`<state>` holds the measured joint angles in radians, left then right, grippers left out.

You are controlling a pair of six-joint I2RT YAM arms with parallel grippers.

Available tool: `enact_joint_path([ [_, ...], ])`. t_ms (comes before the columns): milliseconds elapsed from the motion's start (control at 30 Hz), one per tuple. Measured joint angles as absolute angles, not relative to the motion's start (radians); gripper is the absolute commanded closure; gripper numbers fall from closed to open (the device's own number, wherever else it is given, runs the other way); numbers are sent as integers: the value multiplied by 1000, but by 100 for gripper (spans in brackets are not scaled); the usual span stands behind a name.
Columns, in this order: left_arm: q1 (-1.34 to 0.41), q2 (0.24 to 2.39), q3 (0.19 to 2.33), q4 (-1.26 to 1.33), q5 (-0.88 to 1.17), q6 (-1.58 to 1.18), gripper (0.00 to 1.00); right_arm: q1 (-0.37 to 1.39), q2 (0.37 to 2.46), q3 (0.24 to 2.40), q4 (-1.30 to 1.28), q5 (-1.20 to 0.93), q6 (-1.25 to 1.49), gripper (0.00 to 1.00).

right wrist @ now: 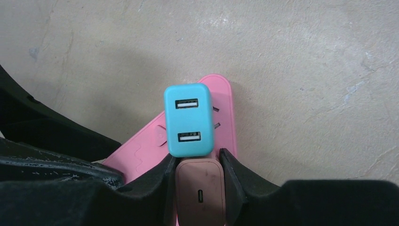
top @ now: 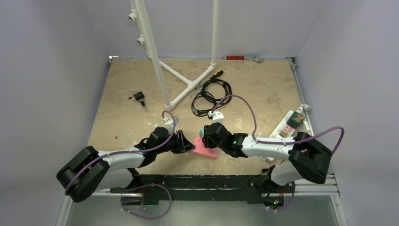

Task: Pull the plug off the socket
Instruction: Remove the plug from the socket.

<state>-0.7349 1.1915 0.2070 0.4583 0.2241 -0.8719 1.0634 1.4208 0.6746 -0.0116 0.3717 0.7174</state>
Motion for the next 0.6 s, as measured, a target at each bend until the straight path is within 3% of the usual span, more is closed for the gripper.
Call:
enact_joint_path([
  [600,-736,1185,207,451,224,-872,96,1024,1385,626,52,265,692,100],
])
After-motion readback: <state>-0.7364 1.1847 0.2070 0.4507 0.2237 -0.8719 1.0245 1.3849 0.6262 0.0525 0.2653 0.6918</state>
